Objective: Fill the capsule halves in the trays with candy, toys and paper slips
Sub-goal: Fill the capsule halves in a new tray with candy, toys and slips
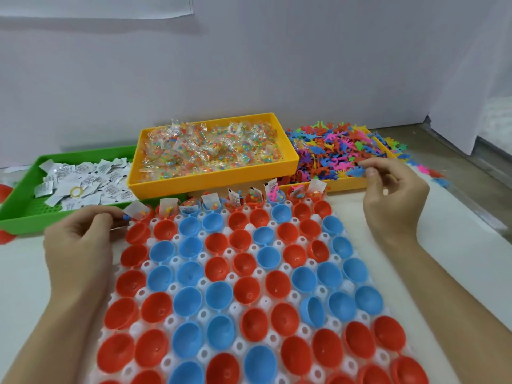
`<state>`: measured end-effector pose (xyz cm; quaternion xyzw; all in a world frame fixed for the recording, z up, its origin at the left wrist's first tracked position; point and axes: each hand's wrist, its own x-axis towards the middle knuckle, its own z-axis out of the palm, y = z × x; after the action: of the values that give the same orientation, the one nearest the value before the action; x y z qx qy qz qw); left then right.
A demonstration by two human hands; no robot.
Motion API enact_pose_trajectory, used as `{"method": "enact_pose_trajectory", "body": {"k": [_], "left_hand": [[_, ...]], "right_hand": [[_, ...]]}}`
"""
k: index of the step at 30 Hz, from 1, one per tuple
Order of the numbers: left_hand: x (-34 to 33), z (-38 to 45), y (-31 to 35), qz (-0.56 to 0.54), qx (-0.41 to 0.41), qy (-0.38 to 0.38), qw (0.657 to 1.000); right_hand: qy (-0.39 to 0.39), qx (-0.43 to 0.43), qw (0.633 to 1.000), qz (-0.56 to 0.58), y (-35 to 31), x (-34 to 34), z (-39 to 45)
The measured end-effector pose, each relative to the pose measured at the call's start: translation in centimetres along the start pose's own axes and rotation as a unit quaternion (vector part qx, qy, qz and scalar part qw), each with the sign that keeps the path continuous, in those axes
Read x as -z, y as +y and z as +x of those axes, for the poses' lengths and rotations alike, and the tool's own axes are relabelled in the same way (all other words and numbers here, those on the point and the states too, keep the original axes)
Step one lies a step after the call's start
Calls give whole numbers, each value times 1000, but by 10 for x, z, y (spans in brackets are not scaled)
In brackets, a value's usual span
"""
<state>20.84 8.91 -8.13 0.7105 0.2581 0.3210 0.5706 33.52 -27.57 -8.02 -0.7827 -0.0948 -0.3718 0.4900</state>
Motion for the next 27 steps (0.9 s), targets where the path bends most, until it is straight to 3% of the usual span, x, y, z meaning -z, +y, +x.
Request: {"method": "enact_pose_trajectory", "body": {"k": [16, 27], "left_hand": [[-3, -2, 1, 10, -10, -3, 1000], [-2, -2, 1, 28, 17, -10, 999]], "right_hand": [[-225, 87, 968, 74, -24, 13, -28], [-256, 76, 959, 93, -21, 13, -27]]}}
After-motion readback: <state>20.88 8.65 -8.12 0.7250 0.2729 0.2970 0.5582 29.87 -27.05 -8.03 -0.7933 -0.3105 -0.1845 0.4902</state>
